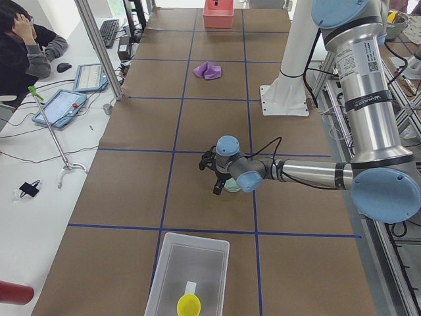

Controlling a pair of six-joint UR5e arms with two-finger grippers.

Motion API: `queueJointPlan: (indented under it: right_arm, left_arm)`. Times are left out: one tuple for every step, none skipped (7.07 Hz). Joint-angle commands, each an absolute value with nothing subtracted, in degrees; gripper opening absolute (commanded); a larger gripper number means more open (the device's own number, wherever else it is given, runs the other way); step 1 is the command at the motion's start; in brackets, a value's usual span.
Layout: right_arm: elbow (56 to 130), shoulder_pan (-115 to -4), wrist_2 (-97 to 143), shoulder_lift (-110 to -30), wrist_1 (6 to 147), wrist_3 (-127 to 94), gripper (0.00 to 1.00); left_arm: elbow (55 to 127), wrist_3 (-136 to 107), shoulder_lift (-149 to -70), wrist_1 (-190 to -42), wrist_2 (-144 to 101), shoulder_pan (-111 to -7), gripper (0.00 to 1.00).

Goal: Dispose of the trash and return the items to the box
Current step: 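Reach the left gripper to the pale green bowl and grasp its rim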

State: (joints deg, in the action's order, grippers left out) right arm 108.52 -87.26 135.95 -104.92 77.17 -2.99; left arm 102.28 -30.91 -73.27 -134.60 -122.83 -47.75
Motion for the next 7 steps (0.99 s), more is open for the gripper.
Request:
queueJointPlan:
  right_arm:
    - [108.46,-87.27,135.88,-104.68,77.17,-2.99,1.0]
    - [108.37,-87.19,135.88,-104.68,77.17,-2.99,1.0]
    - [108.37,-87.27,135.97,-104.68,77.17,-2.99,1.0]
    - [108.37,-87.28,135.97,-104.68,77.17,-2.99,1.0]
    - [108.37,-87.28,135.97,-104.68,77.17,-2.99,1.0]
    - [108.37,-87.28,135.88,-104.59,77.17,-2.99,1.0]
    - [108.37,-87.28,135.88,-104.59,77.17,-2.99,1.0]
  left_arm:
    - [102.04,-30.94,-73.21,-135.09,-122.78,-46.41,0.22]
    - [102.04,-30.85,-73.3,-135.09,-122.78,-46.41,0.0]
    - [102.04,-30.76,-73.3,-135.09,-122.7,-46.41,0.0]
    - [102.56,-30.76,-73.21,-135.17,-123.48,-46.67,0.0]
    - [103.87,-30.67,-72.95,-135.09,-124.97,-47.45,0.0]
    - [106.76,-30.33,-70.69,-134.48,-129.85,-50.07,0.0]
    - [106.96,-29.63,-70.32,-134.39,-134.25,-56.62,0.0]
